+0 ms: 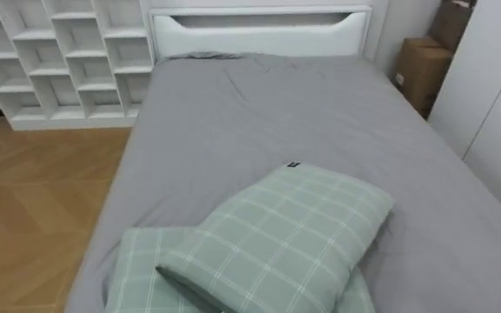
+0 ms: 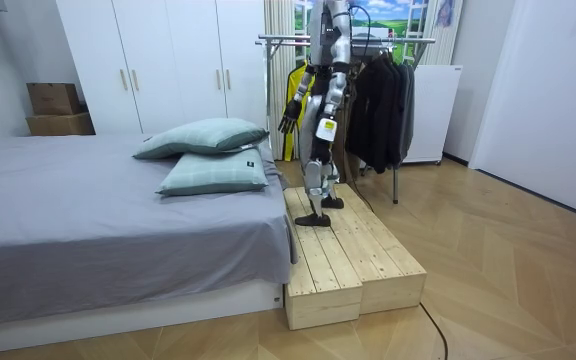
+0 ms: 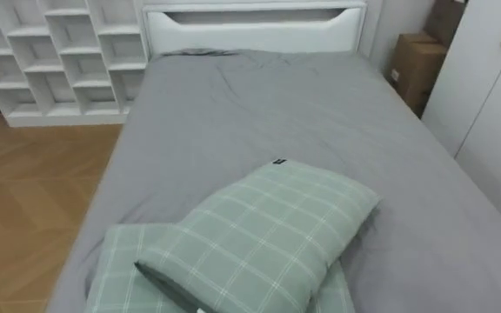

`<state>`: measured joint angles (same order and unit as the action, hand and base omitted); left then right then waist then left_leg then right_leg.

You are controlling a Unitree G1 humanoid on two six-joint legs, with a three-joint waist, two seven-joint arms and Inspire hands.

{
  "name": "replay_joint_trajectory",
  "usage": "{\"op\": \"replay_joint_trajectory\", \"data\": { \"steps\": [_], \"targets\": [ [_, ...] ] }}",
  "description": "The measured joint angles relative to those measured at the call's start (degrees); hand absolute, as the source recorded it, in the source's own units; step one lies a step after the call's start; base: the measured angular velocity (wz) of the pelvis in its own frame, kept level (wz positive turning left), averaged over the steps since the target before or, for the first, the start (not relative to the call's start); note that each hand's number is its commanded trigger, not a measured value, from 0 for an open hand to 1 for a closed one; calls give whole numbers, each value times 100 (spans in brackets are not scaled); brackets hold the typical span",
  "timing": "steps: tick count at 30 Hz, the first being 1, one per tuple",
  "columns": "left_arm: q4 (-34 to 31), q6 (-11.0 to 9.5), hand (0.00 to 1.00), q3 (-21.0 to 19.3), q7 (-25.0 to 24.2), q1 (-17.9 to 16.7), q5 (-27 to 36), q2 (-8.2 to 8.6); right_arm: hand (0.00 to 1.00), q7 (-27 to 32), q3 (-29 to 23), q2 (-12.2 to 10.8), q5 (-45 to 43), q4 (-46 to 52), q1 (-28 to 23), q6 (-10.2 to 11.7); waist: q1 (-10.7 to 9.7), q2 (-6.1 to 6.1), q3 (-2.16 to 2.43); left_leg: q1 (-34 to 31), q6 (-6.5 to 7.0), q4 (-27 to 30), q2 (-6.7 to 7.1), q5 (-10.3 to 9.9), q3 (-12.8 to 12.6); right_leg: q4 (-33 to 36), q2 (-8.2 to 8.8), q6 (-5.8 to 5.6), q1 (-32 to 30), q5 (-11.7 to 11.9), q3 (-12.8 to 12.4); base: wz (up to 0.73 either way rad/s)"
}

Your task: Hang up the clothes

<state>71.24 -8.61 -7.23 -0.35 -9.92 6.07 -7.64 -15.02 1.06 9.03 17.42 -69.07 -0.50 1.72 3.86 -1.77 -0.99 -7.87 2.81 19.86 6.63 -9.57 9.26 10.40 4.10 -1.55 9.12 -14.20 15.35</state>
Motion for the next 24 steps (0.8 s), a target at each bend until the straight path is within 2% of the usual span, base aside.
{"op": "replay_joint_trajectory", "data": {
  "steps": [2,6,7,8,9,10,11,12,13,14,17,20,24],
  "targets": [
    [23,1,0,-109,10,-16,-7,12,0,16,66,-1,-116,-4,-12,0,29,8,-4,-76,-23,51,5,30,76,10,-21,1,22,1,161,30],
    [-5,10,0,-63,85,56,-70,29,0,82,291,-12,-189,-26,-62,8,47,25,1,-202,-87,177,93,89,452,-3,-87,3,87,-1,384,53],
    [-41,11,0,-54,149,61,-84,63,0,78,290,-11,-188,-24,-87,9,67,-7,18,-280,-103,221,110,116,462,-131,-89,34,81,-22,490,48],
    [-57,34,0,-50,195,71,-122,97,0,73,273,-5,-186,-23,-120,9,30,-25,39,-386,-95,309,0,138,136,-204,-35,49,81,-65,732,55],
    [-58,55,0,-50,209,83,-123,105,0,69,273,-6,-186,-25,-149,9,-33,-33,45,-441,-78,399,-96,132,-135,-192,-27,49,92,-92,848,72],
    [-74,107,0,-43,247,117,-132,110,0,53,264,-1,-177,-28,-234,10,-94,-8,62,-543,19,601,-326,61,-650,-100,-17,60,102,-175,1015,55],
    [-92,116,0,-43,289,116,-124,94,0,35,263,-3,-160,-32,-287,0,-50,41,53,-579,69,802,-511,-18,-1086,55,-10,49,106,-273,1015,36],
    [-91,122,0,-38,310,106,-125,85,0,8,262,-3,-158,-34,-293,-4,-46,85,48,-586,64,825,-516,-58,-1094,94,-19,23,113,-306,996,6],
    [-106,130,0,-12,355,119,-120,50,0,-61,264,-15,-144,-32,-284,-4,-60,108,75,-529,62,680,-427,-101,-1009,126,-63,-45,109,-318,882,13],
    [-146,129,0,70,372,165,-118,1,0,-129,263,-18,-93,-60,-283,3,-91,45,76,-458,92,484,-325,-33,-965,91,-34,-44,98,-295,795,16],
    [-261,104,0,131,374,205,-116,-8,0,-234,265,-14,220,-281,-295,11,-74,-46,78,-343,119,147,-191,150,-967,-68,-4,-31,117,-200,668,6],
    [-272,93,0,200,371,219,-113,3,0,-264,272,-25,443,-329,-433,13,-64,-44,62,-325,102,72,-191,174,-981,-67,-21,6,104,-165,513,-1],
    [-255,90,0,196,370,185,59,23,0,-264,249,-37,502,-619,-508,-7,-64,-23,46,-272,50,-57,-199,221,-992,-73,-24,35,93,-147,520,-1]
  ]
}}
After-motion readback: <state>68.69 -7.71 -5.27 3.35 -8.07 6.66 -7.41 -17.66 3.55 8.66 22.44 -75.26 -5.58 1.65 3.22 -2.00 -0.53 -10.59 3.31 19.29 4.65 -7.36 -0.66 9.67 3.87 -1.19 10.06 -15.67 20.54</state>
